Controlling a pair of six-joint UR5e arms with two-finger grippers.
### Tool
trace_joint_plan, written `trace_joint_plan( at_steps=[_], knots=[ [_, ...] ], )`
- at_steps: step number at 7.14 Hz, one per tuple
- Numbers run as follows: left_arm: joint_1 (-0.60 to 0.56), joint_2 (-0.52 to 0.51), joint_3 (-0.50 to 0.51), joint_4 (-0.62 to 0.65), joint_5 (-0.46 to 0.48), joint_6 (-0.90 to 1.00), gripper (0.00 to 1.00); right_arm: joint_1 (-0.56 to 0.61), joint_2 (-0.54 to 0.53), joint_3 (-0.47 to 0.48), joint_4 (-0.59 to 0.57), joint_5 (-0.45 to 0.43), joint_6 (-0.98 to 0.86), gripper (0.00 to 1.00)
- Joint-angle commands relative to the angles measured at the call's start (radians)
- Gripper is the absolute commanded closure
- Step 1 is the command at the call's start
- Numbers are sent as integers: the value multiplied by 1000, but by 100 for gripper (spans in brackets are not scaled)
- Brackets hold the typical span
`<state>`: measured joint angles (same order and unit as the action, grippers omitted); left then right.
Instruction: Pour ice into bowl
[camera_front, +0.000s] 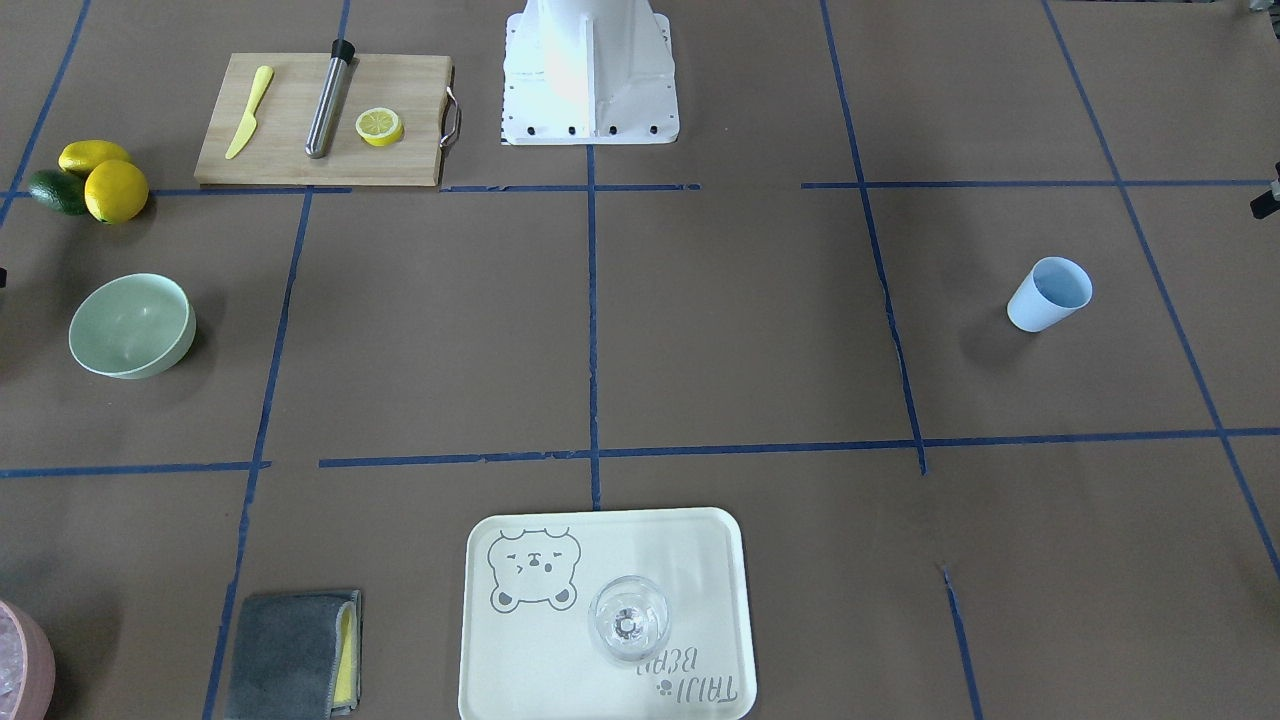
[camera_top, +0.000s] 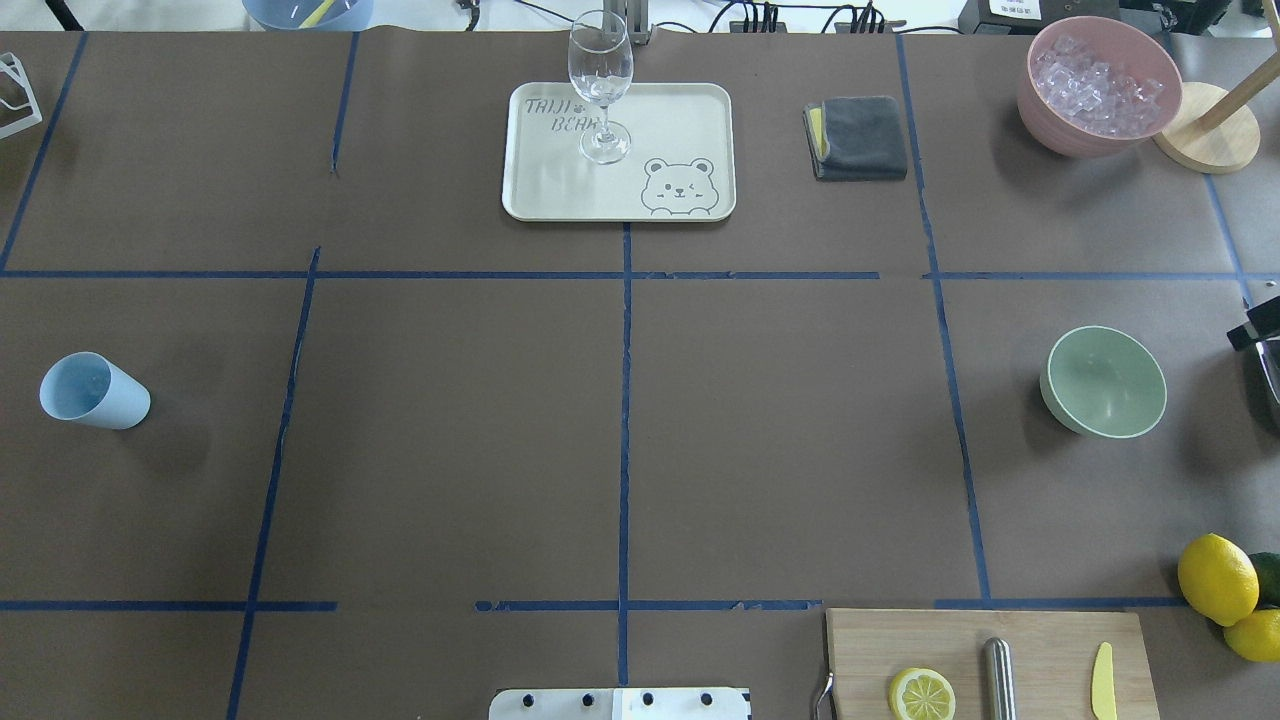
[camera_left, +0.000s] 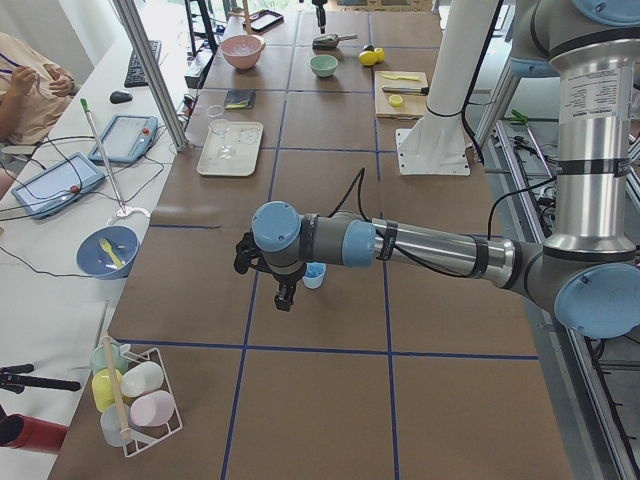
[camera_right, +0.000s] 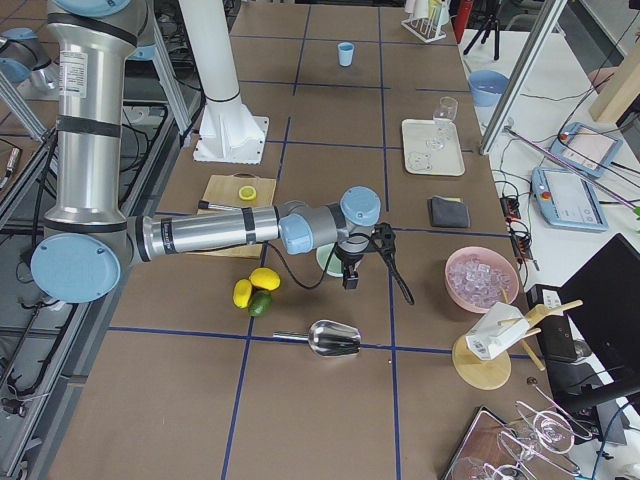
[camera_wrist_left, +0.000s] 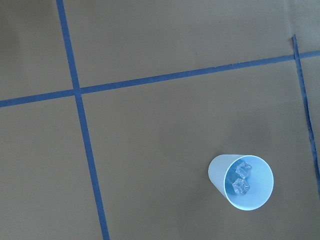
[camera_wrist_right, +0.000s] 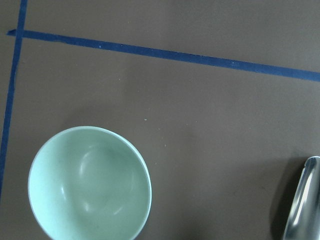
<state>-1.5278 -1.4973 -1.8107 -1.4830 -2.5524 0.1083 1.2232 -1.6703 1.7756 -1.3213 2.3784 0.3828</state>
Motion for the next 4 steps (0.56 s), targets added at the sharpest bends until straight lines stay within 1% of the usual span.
trace_joint_plan(
  at_steps=[1,2,3,4],
  knots=[
    [0,-1,-1,0,-2,1,0,-141,-5,-88,300,-147,299,8],
    [0,-1,-4,0,-2,1,0,-177,-5,-111,336,-168,358,8],
    [-2,-1,-9,0,-3,-1,0,-213,-3,-113,340,-198,401,8],
    [-2,0,-12,0,-3,-1,0,-226,-3,-122,341,-199,398,9]
  ],
)
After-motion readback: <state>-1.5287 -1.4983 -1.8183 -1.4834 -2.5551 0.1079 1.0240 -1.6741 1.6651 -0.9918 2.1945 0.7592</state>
